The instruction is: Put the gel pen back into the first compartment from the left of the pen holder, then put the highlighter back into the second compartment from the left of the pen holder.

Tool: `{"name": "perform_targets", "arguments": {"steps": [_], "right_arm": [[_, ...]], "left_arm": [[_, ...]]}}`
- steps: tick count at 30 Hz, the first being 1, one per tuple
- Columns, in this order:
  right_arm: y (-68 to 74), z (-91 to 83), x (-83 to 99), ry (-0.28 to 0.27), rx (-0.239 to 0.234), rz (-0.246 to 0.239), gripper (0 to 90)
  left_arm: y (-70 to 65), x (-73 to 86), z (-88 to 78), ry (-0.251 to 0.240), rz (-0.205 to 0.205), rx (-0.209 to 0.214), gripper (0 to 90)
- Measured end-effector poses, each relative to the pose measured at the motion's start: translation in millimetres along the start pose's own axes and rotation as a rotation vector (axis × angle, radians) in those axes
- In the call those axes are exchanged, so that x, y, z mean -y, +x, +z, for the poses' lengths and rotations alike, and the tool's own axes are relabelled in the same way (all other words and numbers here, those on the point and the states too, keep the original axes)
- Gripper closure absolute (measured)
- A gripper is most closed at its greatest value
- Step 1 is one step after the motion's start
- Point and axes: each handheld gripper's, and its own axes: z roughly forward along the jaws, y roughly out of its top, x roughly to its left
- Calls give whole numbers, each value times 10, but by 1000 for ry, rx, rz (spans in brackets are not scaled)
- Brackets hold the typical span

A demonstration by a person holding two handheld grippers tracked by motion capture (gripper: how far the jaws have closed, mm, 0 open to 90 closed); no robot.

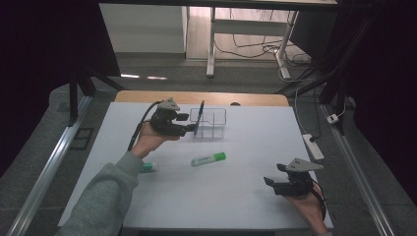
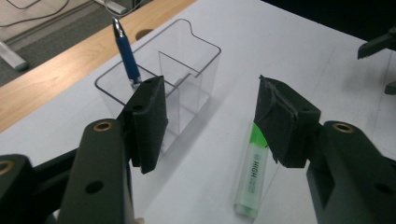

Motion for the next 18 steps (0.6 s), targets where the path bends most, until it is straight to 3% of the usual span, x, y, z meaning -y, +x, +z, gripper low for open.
{"name": "perform_targets", "arguments": {"steps": [11, 18], "right_arm": [[0, -5, -1, -1, 1, 2, 248], [4, 7, -4, 3, -6, -1, 248]], "left_arm": [[-116, 10, 69, 56, 41, 15, 417], [-212, 11, 208, 107, 71, 41, 412]]}}
